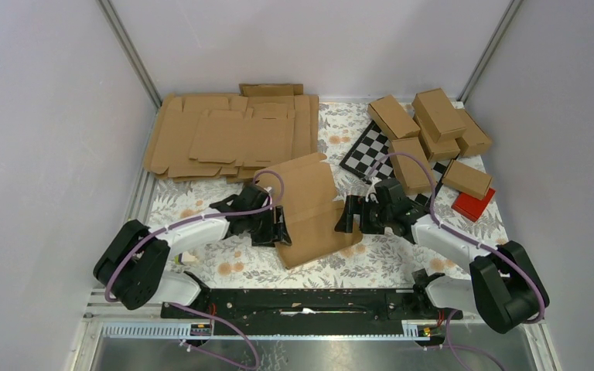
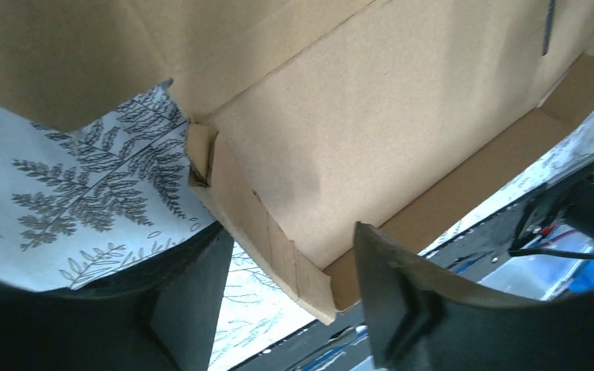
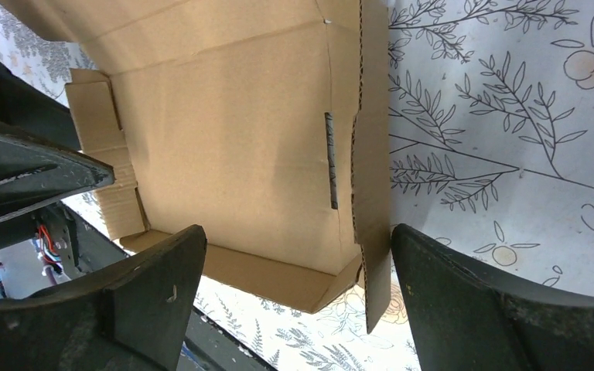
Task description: Fold the paper box
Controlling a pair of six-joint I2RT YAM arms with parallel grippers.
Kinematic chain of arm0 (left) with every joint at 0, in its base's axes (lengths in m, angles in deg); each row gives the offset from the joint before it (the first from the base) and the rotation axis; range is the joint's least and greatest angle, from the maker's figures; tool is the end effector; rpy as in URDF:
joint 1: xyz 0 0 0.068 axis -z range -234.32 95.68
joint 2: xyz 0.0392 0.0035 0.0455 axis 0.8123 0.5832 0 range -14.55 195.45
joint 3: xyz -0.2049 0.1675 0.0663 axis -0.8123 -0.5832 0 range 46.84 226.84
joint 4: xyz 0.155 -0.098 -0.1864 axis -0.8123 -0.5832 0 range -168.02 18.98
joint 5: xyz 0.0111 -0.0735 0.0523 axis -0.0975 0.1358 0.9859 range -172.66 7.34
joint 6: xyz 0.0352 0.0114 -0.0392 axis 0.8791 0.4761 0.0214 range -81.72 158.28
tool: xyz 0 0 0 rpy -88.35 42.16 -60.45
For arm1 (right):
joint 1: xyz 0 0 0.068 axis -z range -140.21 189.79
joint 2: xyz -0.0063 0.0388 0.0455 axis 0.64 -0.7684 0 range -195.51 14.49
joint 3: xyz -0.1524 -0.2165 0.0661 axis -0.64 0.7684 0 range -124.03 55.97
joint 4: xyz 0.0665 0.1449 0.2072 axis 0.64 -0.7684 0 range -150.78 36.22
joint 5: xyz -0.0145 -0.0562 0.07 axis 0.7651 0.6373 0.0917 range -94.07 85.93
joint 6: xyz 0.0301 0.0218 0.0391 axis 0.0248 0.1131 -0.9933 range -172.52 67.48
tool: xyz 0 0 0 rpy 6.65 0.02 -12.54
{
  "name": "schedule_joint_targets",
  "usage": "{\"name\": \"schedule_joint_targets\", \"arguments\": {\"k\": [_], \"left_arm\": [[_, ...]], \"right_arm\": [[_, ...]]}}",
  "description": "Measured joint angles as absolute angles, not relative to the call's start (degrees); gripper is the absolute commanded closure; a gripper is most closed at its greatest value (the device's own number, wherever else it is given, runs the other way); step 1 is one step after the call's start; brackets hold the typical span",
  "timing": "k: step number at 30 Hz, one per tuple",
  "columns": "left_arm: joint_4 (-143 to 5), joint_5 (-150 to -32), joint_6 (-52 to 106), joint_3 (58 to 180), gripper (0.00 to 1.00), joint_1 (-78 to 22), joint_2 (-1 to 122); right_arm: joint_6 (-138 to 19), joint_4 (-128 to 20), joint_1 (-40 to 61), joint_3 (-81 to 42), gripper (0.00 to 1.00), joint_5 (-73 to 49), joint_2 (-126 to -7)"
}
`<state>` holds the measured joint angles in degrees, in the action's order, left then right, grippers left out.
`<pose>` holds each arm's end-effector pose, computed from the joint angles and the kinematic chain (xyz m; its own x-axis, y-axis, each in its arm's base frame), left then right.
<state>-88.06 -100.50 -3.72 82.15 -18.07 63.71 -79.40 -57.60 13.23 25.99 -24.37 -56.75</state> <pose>0.1874 -0.1509 0.1556 -0.9783 -0.0725 -0.1941 0.0428 0.8458 -0.5317 0.2044 0.1159 0.1710 -0.8536 0.0474 -0.5188 -0.2831 0.7938 0.5383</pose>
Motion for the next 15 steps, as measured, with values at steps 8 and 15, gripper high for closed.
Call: {"name": "schedule_joint_targets", "arguments": {"k": [8, 15], "left_arm": [[-91.60, -99.78, -2.14, 80.69, 0.15, -18.05, 55.60], [-92.82, -97.55, -4.68, 78.70, 0.18, -17.55, 47.34]], "right_arm": [[-81.58, -58.84, 13.23, 26.45, 0.00, -22.49, -54.80], [-83.31, -59.32, 13.23, 26.47, 0.00, -19.19, -54.74]]}}
